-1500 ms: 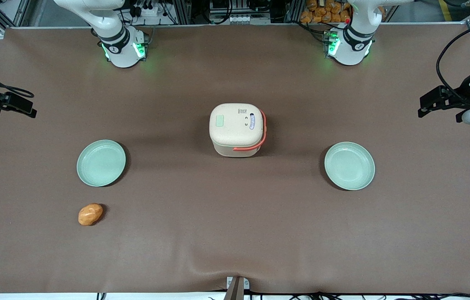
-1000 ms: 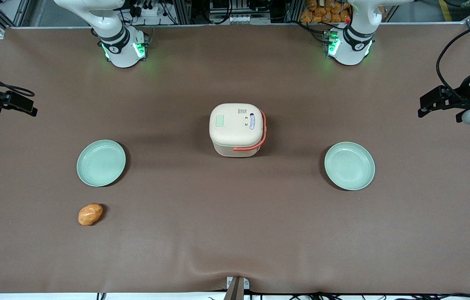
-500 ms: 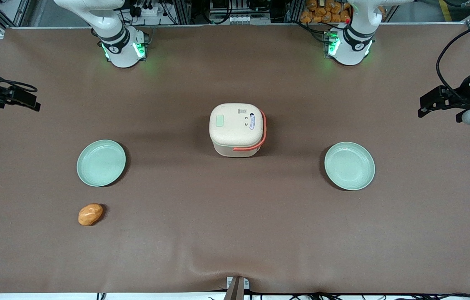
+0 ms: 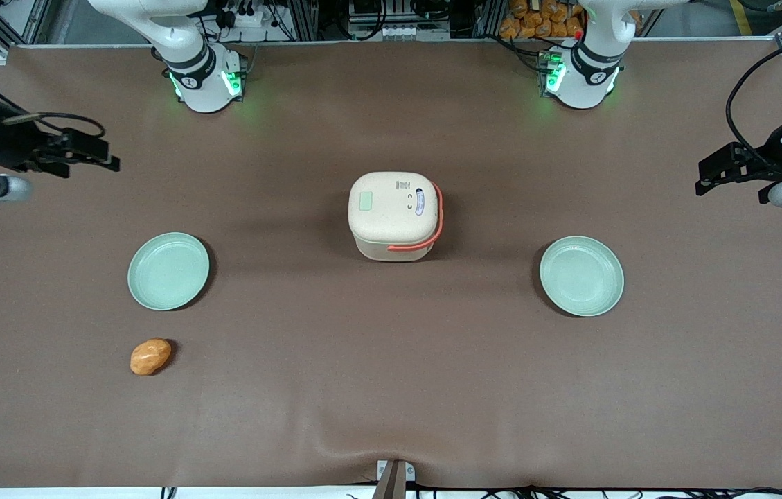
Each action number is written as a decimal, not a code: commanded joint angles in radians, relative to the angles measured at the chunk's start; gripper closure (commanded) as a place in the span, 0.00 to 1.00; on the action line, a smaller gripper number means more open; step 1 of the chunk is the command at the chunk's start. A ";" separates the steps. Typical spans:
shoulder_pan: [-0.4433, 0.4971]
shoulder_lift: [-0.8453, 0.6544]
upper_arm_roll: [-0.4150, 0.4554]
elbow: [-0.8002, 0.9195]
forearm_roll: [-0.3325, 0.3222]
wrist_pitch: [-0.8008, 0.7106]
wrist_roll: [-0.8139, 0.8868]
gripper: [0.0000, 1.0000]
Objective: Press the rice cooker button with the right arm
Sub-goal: 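Move the right gripper over to the rice cooker's lid button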
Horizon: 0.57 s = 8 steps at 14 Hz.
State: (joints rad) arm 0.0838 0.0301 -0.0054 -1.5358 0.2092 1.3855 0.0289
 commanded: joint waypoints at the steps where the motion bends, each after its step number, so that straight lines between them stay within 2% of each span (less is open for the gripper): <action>1: 0.108 0.001 -0.005 0.000 0.006 0.003 0.009 0.00; 6: 0.287 0.079 -0.004 -0.015 0.016 0.165 0.038 0.01; 8: 0.371 0.112 -0.004 -0.021 0.018 0.228 0.161 0.37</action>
State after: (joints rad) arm 0.3819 0.1155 0.0017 -1.5554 0.2132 1.5713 0.0979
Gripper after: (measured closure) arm 0.048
